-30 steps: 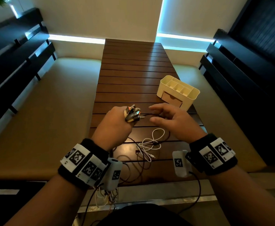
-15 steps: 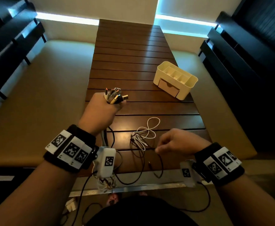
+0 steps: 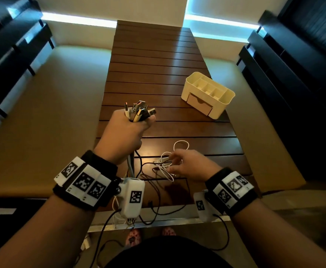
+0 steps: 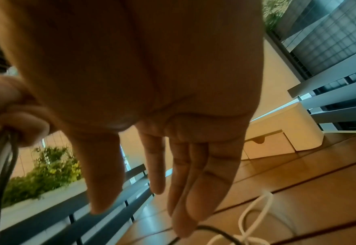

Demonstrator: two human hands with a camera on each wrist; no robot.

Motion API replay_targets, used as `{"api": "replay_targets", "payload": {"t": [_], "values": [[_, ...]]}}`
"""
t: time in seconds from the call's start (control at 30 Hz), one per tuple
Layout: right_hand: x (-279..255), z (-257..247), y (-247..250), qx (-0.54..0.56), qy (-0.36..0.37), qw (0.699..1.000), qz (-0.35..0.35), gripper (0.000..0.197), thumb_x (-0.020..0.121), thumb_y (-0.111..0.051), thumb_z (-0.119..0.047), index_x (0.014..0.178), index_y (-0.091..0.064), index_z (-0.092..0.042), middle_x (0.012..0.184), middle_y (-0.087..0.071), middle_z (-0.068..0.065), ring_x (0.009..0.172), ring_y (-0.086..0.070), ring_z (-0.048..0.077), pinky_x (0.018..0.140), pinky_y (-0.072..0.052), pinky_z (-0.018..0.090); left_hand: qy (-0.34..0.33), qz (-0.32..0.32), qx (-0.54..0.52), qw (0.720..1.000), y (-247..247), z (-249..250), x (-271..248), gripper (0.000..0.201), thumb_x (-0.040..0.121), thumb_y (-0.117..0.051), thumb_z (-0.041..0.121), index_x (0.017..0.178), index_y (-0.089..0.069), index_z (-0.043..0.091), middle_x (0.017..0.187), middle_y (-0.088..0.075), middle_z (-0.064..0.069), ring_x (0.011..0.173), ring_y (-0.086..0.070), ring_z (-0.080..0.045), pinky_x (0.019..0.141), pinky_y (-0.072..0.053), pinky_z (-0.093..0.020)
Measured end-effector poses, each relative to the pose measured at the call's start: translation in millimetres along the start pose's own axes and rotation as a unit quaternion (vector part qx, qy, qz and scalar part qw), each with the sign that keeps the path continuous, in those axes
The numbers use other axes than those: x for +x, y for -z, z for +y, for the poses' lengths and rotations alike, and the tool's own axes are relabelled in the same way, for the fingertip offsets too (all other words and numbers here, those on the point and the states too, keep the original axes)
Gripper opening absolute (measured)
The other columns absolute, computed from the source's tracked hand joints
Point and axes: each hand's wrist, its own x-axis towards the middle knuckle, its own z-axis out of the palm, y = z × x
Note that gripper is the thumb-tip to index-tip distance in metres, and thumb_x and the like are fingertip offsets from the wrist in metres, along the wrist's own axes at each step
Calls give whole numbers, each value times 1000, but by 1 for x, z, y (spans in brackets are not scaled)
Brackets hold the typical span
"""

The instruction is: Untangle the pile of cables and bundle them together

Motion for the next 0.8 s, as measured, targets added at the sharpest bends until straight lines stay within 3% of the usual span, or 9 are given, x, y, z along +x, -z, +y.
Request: {"api": "replay_targets", "payload": {"t": [0.17,0.27,0.4,0.53,0.67,0.8], "values": [[21,19,-21,-54,-60,997,19,24,89,-68,-31,113,-64,-28,114,-66,-2,97,-63,14,88,-55,33,-2,18,-12,1000,5,2,-2,24,93,-66,18,73,-56,15,54,-35,0,44,-30,-13,47,-28,-29],[26,23,-26,-59,-36,995,78,26,90,-66,-32,116,-63,-26,110,-62,-4,98,-61,15,89,-55,37,0,19,-15,1000,7,0,-4,17,93,-66,20,80,-59,11,58,-34,-3,46,-29,-15,48,-28,-30],[39,23,-30,-77,17,989,126,31,92,-64,-32,122,-60,-26,117,-55,-3,107,-56,19,92,-51,40,-2,17,-19,1000,8,-3,-6,20,93,-67,21,78,-57,12,56,-32,-1,45,-27,-15,47,-27,-30],[53,23,-37,-89,22,989,114,33,93,-62,-36,126,-61,-29,120,-49,-5,105,-53,18,88,-47,34,-4,8,-13,1000,8,-3,-12,21,94,-66,21,80,-55,11,57,-31,-2,46,-26,-15,46,-26,-30],[60,25,-43,-52,30,995,83,18,94,-64,-28,108,-71,-20,108,-55,-5,103,-56,17,88,-46,31,5,13,-19,1000,9,-2,-19,19,94,-66,21,84,-55,8,59,-30,-4,46,-26,-15,46,-26,-30],[44,23,-37,39,55,992,108,12,93,-66,-22,98,-74,-16,91,-58,-12,83,-56,5,69,-40,12,6,28,-26,999,15,-2,-25,16,94,-65,18,89,-56,6,54,-31,2,42,-27,-11,43,-28,-26]]}}
